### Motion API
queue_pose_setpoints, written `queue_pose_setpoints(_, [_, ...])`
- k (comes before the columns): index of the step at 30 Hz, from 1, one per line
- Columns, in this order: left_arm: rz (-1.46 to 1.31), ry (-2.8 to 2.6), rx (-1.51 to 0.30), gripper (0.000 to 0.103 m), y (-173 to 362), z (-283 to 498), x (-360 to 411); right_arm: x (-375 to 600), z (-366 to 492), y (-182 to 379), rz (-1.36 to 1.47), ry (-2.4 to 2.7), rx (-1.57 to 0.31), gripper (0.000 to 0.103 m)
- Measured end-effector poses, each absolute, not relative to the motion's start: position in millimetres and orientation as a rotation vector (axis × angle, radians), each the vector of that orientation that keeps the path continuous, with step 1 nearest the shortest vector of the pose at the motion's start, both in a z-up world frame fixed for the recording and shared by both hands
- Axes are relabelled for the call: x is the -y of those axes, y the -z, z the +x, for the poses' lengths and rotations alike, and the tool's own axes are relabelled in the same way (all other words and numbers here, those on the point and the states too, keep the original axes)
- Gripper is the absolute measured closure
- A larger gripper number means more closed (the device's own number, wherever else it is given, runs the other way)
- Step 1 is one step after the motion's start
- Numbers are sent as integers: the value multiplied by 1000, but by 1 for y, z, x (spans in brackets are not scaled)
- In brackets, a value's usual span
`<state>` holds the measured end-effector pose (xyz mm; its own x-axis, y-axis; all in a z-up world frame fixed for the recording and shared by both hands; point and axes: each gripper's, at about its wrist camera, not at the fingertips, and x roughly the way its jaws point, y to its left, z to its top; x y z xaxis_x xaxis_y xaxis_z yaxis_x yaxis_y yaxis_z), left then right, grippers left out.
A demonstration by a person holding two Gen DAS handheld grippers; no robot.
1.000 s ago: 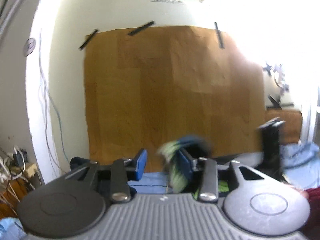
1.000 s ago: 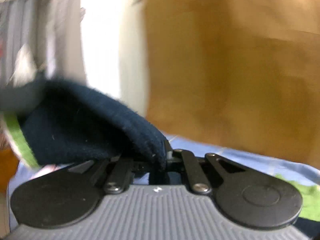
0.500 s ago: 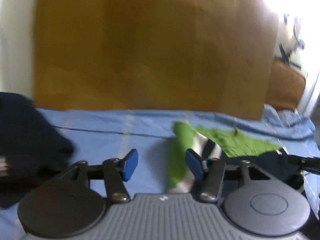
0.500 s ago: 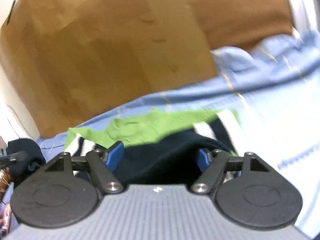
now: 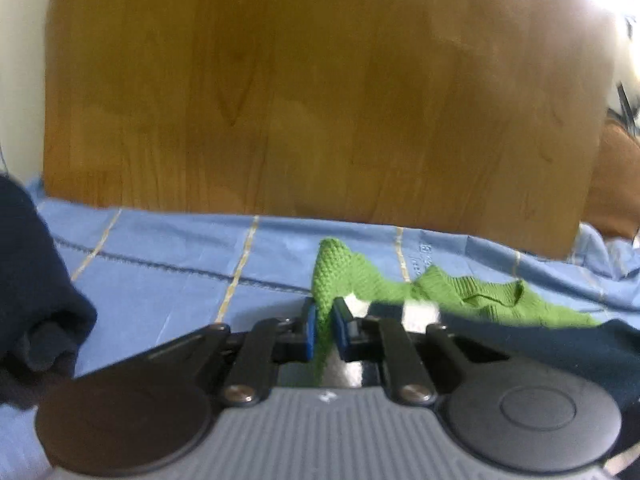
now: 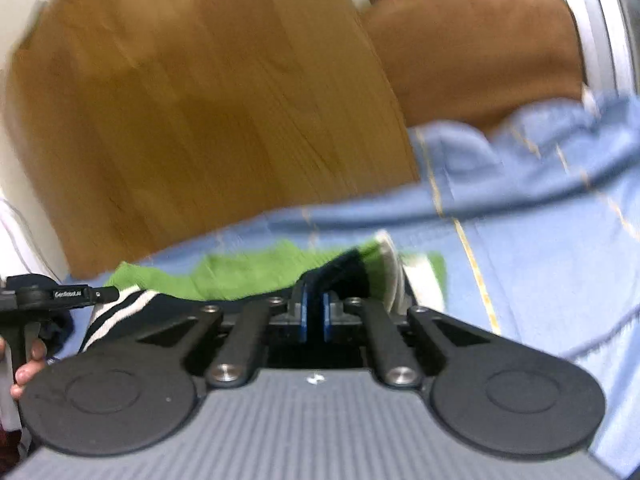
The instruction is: Fold small clothes
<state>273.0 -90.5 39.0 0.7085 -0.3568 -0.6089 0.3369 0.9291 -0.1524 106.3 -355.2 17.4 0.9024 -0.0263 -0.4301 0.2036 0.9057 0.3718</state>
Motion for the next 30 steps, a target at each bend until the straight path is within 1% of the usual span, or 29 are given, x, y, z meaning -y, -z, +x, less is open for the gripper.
queue_pose_setpoints(2, [57, 374, -700, 91, -28, 273, 98, 354, 114, -2, 437, 131, -514, 93])
queue_pose_setpoints(3, [121, 353, -704, 89, -20, 271, 105, 355, 119, 10, 454, 130, -578, 90])
queue_pose_setpoints(4, [170, 336, -707, 85, -14, 270, 109, 359, 118, 18, 482, 107, -583, 92])
queue_pose_setpoints(5, [202, 326, -701, 79, -10, 267, 110, 364, 113, 16, 508, 100, -574, 88])
queue_pose_setpoints(6, [210, 321, -688, 76, -12, 266, 110, 371, 109, 11, 533, 107, -564, 76])
queue_pose_setpoints(7, [206, 323, -682, 66, -14, 265, 106, 379, 100, 4, 543, 136, -512, 67])
queue_pose_setpoints(8, [190, 335, -679, 50, -18, 264, 101, 387, 92, -2, 540, 171, -451, 50])
queue_pose_setpoints(9, [169, 358, -677, 44, -21, 266, 98, 397, 89, -8, 526, 210, -415, 42])
queue_pose_setpoints(11, [141, 401, -684, 19, -26, 275, 99, 415, 95, -10, 536, 248, -425, 39])
queue_pose_setpoints(12, [134, 412, -694, 18, -27, 278, 101, 424, 101, -7, 555, 231, -438, 31])
queue_pose_setpoints(13, [131, 421, -706, 18, -26, 282, 103, 432, 109, -2, 572, 212, -464, 27])
queue_pose_setpoints(14, [132, 428, -720, 22, -23, 286, 106, 438, 116, 4, 581, 207, -485, 25])
queue_pose_setpoints(15, [137, 427, -732, 29, -19, 289, 108, 440, 121, 11, 600, 192, -508, 25])
queue_pose_setpoints(16, [142, 425, -751, 54, -14, 293, 110, 439, 126, 18, 615, 165, -525, 25])
queue_pose_setpoints(17, [119, 458, -757, 73, -11, 294, 110, 435, 132, 25, 615, 134, -543, 25])
queue_pose_setpoints(18, [94, 480, -754, 87, -12, 293, 109, 425, 133, 27, 560, 124, -531, 33])
queue_pose_setpoints(19, [100, 462, -734, 92, -15, 289, 110, 413, 139, 28, 485, 117, -558, 46])
queue_pose_setpoints(20, [121, 432, -712, 93, -17, 285, 113, 404, 142, 26, 427, 123, -564, 72])
queue_pose_setpoints(21, [131, 404, -681, 93, -19, 281, 113, 400, 143, 22, 432, 104, -548, 80])
queue_pose_setpoints(25, [60, 325, -507, 93, -49, 252, 94, 389, 148, -18, 356, 91, -407, 82])
queue_pose_setpoints(27, [26, 254, -403, 93, -65, 240, 83, 382, 155, -37, 345, 65, -347, 85])
queue_pose_setpoints(29, [0, 202, -366, 93, -71, 238, 75, 378, 170, -42, 346, 43, -326, 86])
queue_pose_setpoints(30, [0, 186, -382, 93, -68, 243, 73, 375, 179, -39, 342, 45, -330, 86])
